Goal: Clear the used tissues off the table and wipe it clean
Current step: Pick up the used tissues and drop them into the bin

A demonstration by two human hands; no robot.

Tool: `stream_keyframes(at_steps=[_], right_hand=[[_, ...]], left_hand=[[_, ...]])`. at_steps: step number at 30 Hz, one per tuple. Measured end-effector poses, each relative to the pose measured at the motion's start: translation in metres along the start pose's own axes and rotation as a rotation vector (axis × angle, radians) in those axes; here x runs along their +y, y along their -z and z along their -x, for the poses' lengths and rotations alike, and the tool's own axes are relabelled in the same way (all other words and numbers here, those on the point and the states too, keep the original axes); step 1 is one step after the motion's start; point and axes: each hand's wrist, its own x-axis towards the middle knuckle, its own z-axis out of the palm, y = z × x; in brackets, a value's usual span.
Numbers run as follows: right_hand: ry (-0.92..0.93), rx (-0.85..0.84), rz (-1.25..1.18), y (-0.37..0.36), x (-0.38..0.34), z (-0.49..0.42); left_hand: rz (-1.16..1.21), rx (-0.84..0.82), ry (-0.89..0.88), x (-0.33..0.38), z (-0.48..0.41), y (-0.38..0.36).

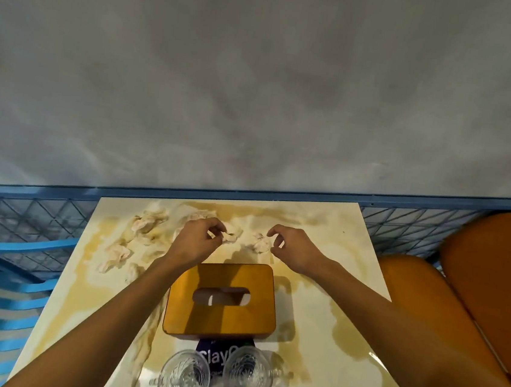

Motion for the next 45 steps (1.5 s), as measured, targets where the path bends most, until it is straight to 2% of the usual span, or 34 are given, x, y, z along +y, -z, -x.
stream_keyframes(at_steps=[6, 11, 17, 25, 31, 39, 45], right_hand=[[0.03, -0.095, 0.241, -0.03, 0.023, -0.055], [0.068, -0.105, 0.353, -0.056, 0.036, -0.08], [0.082, -0.074, 0.368, -0.07, 0.042, -0.095], [0.071, 0.034, 0.201, -0.059, 0.039, -0.09], [0.03, 0.135, 0.027, -0.033, 0.023, -0.065], [0.001, 0.252, -0.136, 0.012, -0.01, 0.016], [-0.062, 0.332, -0.206, 0.035, -0.023, 0.098]], left_hand=[[-0.266, -0.102, -0.011, -0.025, -0.056, -0.026], [-0.495, -0.203, -0.098, -0.042, -0.091, -0.045], [-0.7, -0.26, -0.201, -0.049, -0.11, -0.06], [-0.47, -0.051, -0.313, -0.039, -0.1, -0.055], [-0.224, 0.047, -0.253, -0.005, -0.076, -0.033], [0.022, 0.12, -0.281, 0.06, -0.026, 0.009], [0.197, 0.114, -0.318, 0.114, 0.027, 0.019]])
